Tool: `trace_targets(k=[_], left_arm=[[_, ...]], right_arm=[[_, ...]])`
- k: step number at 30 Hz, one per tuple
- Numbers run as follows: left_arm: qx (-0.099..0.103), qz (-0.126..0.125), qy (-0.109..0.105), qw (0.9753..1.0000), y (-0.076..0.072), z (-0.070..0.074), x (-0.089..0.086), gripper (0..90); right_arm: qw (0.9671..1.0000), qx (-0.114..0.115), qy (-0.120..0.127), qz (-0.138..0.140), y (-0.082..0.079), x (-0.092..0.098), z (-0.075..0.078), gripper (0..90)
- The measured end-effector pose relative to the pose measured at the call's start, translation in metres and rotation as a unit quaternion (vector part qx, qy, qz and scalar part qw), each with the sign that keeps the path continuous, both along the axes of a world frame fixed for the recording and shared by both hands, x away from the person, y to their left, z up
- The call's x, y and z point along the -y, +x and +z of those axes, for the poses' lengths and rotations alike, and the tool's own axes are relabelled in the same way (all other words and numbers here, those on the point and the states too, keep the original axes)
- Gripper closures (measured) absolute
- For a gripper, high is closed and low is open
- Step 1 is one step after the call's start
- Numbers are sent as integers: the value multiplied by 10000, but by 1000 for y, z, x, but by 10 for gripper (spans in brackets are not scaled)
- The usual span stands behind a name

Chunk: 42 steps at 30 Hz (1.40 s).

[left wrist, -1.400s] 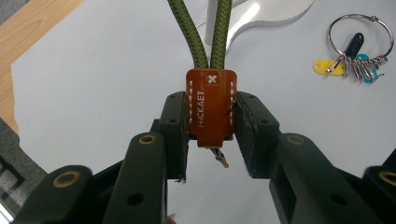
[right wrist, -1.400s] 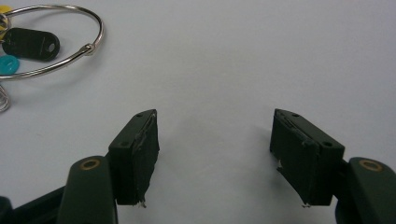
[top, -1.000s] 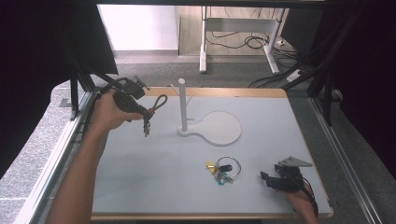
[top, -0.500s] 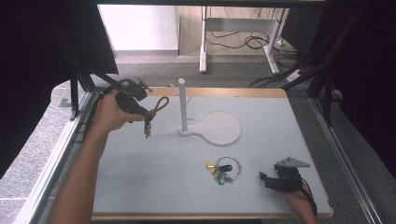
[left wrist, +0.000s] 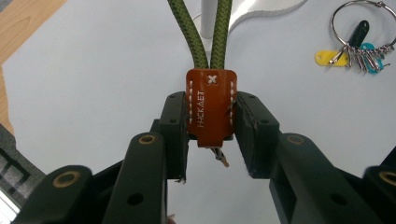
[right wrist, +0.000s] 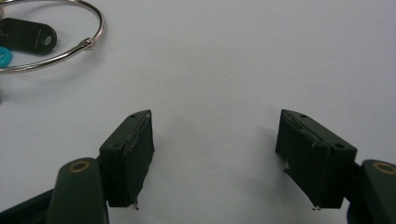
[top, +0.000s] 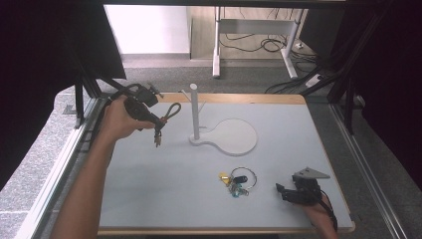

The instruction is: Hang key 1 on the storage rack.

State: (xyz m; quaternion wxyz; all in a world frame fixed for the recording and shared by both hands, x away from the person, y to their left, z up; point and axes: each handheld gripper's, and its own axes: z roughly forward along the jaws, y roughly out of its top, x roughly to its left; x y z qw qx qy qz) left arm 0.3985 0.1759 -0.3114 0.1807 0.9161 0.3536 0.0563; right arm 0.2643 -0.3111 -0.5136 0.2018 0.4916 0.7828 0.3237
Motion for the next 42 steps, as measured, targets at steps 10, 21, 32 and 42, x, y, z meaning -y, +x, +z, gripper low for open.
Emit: trace_targets(k=[10, 21, 32, 42], left_arm=[[-53, -60, 2, 10000, 1, -6, 5, 660], [-98, -72, -23, 9999, 2, -5, 5, 662], [-46, -22, -92, 9999, 4, 3, 4, 663], [-19, 4, -147, 9999, 11, 5, 6, 663]], right_arm=[[10000, 43, -28, -23, 0, -2, -1, 267], [10000, 60, -26, -53, 0, -3, -2, 259], [10000, 63, -28, -57, 0, -3, -2, 258], [10000, 65, -28, -59, 0, -3, -2, 257]])
